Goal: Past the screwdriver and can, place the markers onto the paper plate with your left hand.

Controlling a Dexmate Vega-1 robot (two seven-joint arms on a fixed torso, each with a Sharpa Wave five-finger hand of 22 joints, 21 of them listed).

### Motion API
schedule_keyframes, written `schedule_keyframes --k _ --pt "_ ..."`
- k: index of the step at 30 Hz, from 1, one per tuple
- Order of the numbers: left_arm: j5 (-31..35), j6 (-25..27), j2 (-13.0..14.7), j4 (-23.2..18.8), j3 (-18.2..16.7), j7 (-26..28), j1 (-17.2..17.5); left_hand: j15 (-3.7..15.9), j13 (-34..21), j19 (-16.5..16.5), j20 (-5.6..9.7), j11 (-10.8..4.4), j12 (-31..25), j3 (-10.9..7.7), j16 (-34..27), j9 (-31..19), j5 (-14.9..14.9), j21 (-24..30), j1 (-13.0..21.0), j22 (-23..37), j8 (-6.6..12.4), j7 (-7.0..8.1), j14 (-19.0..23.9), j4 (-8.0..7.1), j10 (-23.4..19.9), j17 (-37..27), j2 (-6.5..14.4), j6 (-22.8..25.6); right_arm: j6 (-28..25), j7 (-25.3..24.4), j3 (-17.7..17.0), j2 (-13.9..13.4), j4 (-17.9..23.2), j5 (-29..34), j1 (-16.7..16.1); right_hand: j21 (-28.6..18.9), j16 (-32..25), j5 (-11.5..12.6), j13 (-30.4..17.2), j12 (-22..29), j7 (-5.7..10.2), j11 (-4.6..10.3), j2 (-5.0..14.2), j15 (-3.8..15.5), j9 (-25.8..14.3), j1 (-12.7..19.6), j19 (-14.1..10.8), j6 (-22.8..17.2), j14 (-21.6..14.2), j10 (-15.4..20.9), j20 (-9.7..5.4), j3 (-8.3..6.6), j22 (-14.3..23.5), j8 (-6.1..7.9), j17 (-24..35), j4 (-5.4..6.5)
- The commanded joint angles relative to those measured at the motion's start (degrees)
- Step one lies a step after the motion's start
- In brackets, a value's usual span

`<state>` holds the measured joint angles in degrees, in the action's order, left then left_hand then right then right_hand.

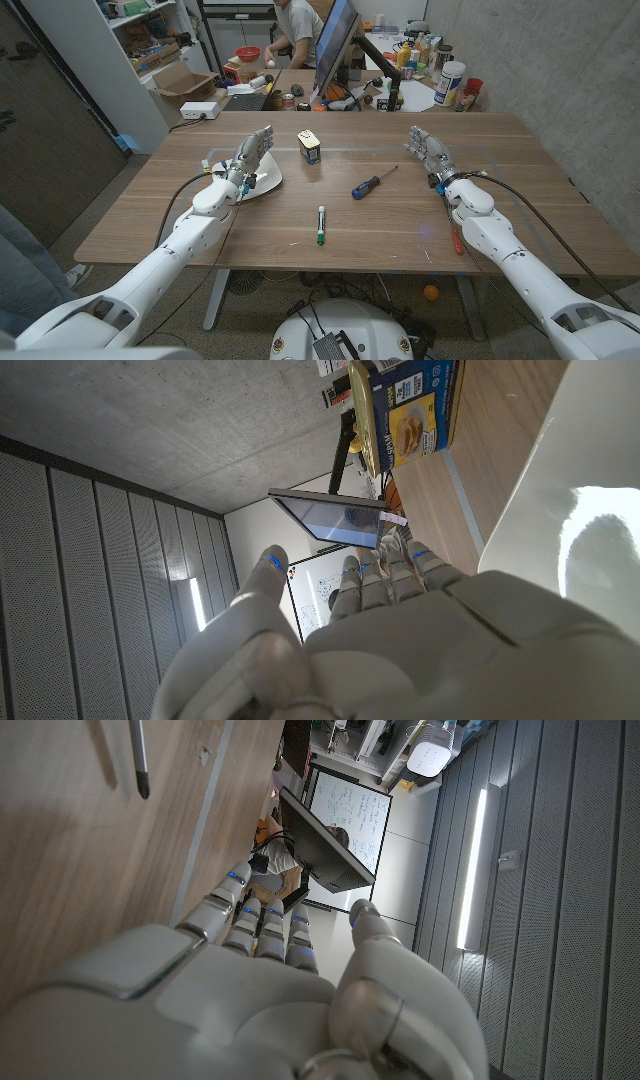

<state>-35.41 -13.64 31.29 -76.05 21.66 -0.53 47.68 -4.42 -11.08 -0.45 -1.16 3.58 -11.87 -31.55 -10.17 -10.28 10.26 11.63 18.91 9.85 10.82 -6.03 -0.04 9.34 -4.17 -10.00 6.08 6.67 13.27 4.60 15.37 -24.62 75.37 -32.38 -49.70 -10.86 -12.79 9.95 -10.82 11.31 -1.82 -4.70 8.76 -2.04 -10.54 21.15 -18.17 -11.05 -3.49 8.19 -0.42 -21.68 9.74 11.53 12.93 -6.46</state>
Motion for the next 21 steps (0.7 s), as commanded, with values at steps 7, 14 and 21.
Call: schedule_keyframes --k 7,14,21 --pt "4.71 3.59 5.58 -5.06 0.56 1.75 0.53 -0.69 -0.4 -0.85 -1.18 0.35 -0.19 -1.44 -0.35 -0.29 0.59 -0.51 4.93 0.15 1.09 0.87 -0.4 1.48 0.61 -0.13 0.09 1.46 -0.32 -0.87 -0.02 0.68 1.12 0.83 -0.74 -0.1 -0.24 0.33 -0.08 -0.05 0.71 -0.01 0.12 -0.19 -0.21 0.49 0.11 0.09 -0.26 0.27 0.41 -0.19 0.09 0.04 0.1 0.05" --pt "5.7 5.05 7.42 -6.49 0.87 0.59 -0.02 -1.19 -0.56 -1.33 -1.68 0.48 -0.37 -2.74 -0.46 -0.54 0.64 -0.7 9.42 0.14 2.28 1.23 -0.3 1.69 0.84 -0.16 -0.26 4.33 -0.28 -0.81 0.22 0.9 0.9 1.04 -0.52 -0.07 -0.21 0.32 -0.09 -0.07 1.04 0.02 0.11 -0.2 -0.23 0.51 0.22 0.05 -0.23 0.23 0.45 -0.18 0.09 0.04 0.1 0.03" --pt "7.75 6.84 10.23 -8.65 1.6 -1.23 -0.92 -1.56 -0.64 -2.08 -2.57 0.48 -0.34 -3.25 -0.36 -0.65 0.68 -0.92 11.41 0.15 2.44 1.54 -0.64 1.71 1.24 -0.18 -0.52 4.79 -0.36 -1.09 0.3 0.98 1.41 1.11 -0.85 0.0 -0.12 0.31 -0.11 -0.19 1.14 0.1 0.13 -0.25 -0.24 0.5 0.51 0.31 0.0 -0.07 0.55 -0.15 0.09 -0.07 0.12 0.05"
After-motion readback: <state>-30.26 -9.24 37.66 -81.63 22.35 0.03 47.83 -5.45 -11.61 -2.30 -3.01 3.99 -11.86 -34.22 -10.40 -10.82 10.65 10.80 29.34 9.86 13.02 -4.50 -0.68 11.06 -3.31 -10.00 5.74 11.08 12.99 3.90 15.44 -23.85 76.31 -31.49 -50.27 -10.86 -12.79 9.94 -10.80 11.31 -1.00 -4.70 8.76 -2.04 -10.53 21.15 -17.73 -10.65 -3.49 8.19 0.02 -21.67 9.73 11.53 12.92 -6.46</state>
